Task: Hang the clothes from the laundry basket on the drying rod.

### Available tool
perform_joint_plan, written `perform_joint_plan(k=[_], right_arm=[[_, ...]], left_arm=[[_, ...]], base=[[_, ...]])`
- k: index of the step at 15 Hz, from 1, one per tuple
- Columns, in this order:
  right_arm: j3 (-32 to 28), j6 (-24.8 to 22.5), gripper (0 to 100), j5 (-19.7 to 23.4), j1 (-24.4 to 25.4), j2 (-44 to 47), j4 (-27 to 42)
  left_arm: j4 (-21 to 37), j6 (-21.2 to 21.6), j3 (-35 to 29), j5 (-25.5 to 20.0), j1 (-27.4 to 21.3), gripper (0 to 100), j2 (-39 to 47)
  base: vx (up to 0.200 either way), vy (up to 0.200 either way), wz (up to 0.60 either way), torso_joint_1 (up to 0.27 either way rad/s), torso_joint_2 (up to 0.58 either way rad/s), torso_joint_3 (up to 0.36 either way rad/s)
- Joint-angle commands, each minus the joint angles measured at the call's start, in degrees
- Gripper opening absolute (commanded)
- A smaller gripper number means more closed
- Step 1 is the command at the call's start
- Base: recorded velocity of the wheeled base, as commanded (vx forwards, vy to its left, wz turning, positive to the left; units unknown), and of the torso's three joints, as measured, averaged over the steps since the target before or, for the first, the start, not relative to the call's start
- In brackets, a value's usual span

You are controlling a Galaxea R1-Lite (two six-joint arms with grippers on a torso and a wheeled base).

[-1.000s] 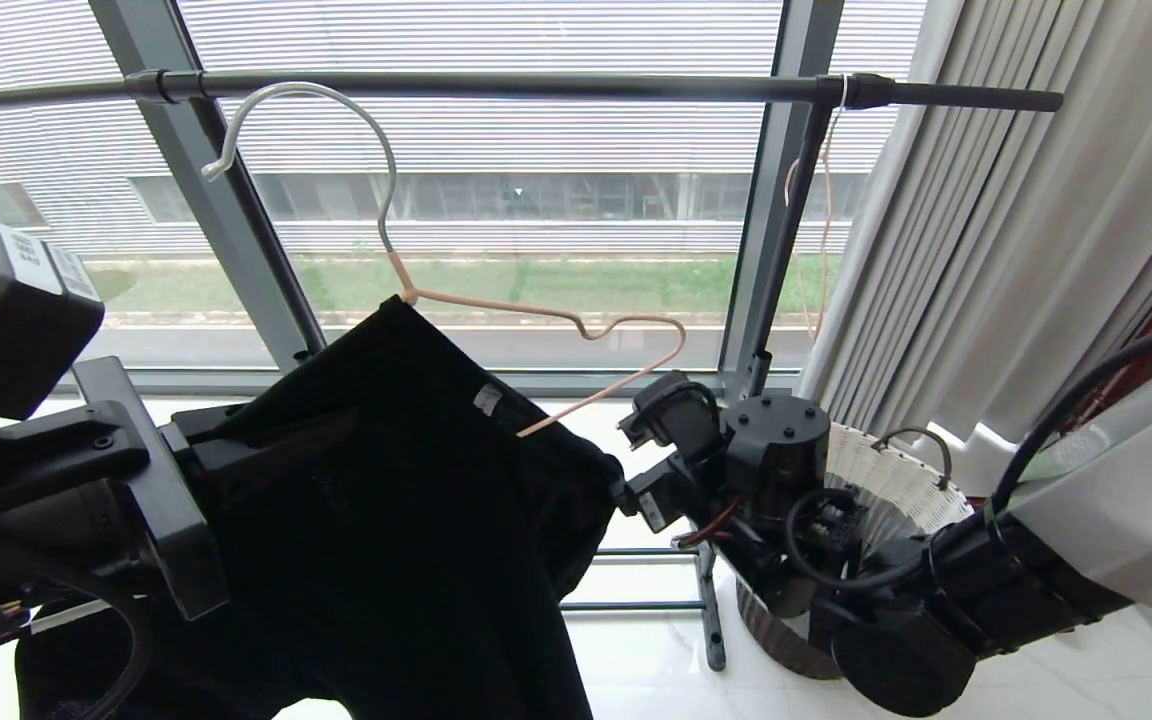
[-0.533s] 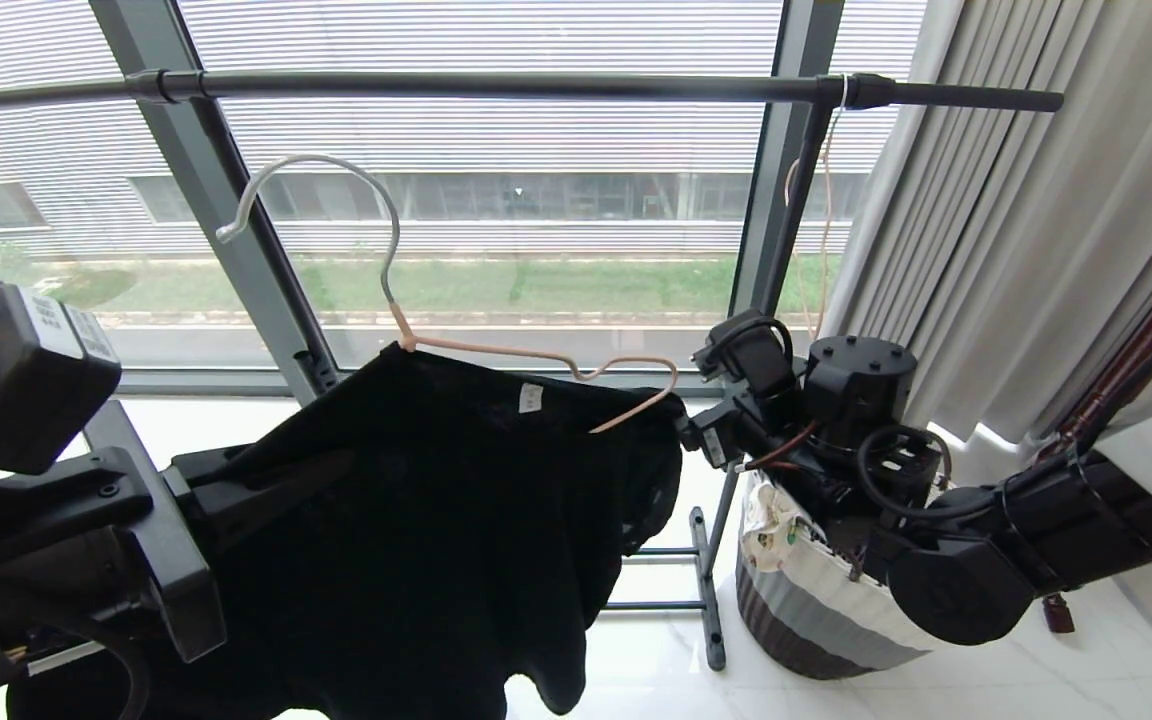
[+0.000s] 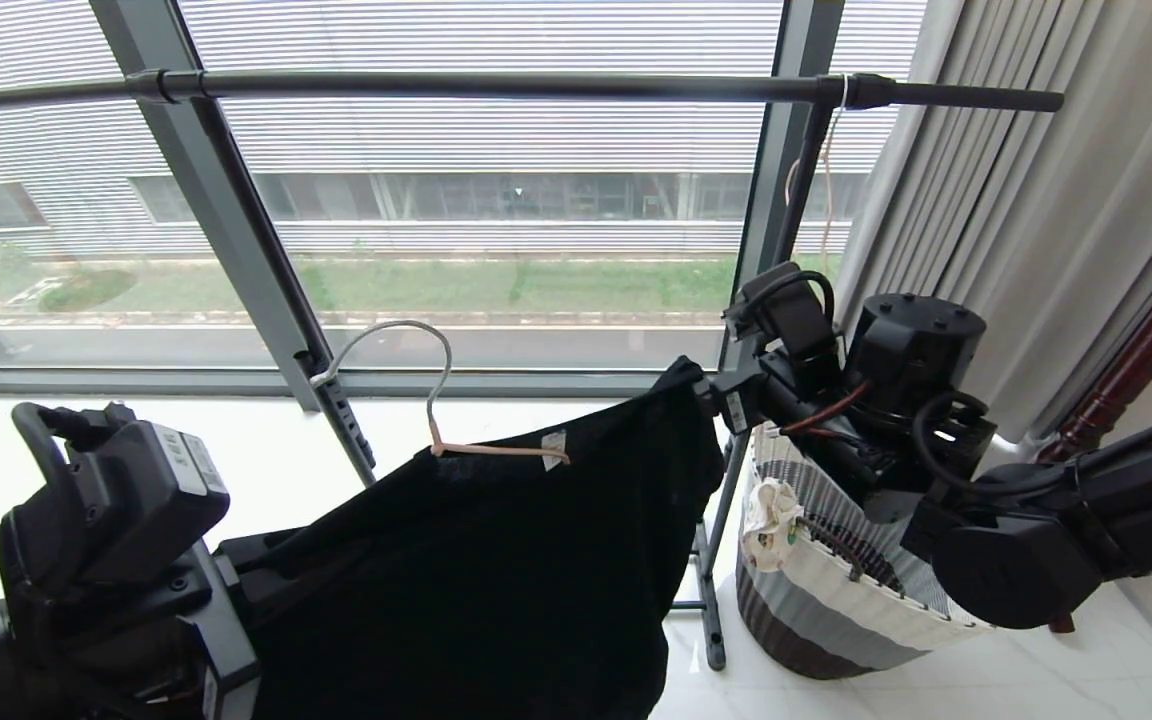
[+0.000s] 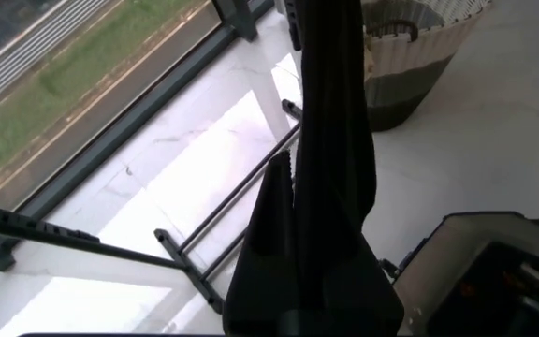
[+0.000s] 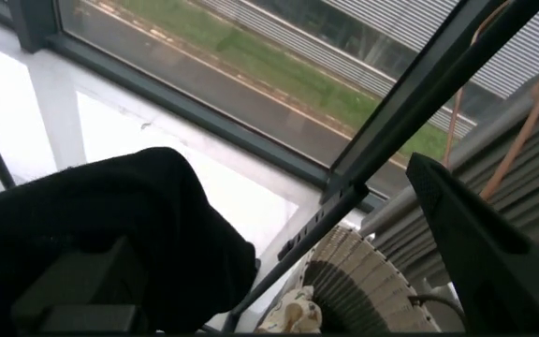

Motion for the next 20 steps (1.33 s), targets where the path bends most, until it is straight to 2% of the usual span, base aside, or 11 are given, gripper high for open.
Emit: perform_joint_plan(k=[1, 6, 9, 13, 15, 16, 17, 20], right_arm=[[0.1, 0.0, 100, 0.1, 2.0, -3.8, 2.1], [0.4, -0.1, 100, 7.4, 6.5, -12.3, 15.2], [0.3, -2.7, 100, 9.1, 6.9, -13.3, 19.3], [0.4, -2.9, 100, 10.2, 9.3, -14.8, 21.7], [1.1, -2.8, 100, 12.9, 11.0, -17.8, 28.8], [1.3, -2.8, 100, 16.4, 10.9, -19.7, 34.5], [1.3, -2.8, 100, 17.9, 10.5, -20.4, 37.0], [1.2, -2.8, 100, 18.0, 9.5, -20.1, 37.0]], left_arm=[[-1.3, -0.1, -0.7, 0.1, 0.1, 0, 3.2], [-9.6, -0.5, -1.2, 0.2, 1.3, 0, 7.4], [-9.7, -0.5, -1.9, 0.2, 2.6, 0, 7.3], [-10.7, -0.5, -2.2, 0.2, 4.0, 0, 7.4], [-10.7, -0.6, -2.6, 0.2, 4.0, 0, 7.5], [-10.7, -0.6, -2.8, 0.2, 4.0, 0, 7.5], [-10.7, -0.6, -2.9, 0.2, 4.0, 0, 7.4], [-10.7, -0.6, -2.9, 0.1, 3.9, 0, 7.0]], base=[[0.000, 0.000, 0.00, 0.000, 0.00, 0.000], [0.000, 0.000, 0.00, 0.000, 0.00, 0.000], [0.000, 0.000, 0.00, 0.000, 0.00, 0.000], [0.000, 0.000, 0.00, 0.000, 0.00, 0.000], [0.000, 0.000, 0.00, 0.000, 0.00, 0.000], [0.000, 0.000, 0.00, 0.000, 0.00, 0.000], [0.000, 0.000, 0.00, 0.000, 0.00, 0.000], [0.000, 0.000, 0.00, 0.000, 0.00, 0.000]])
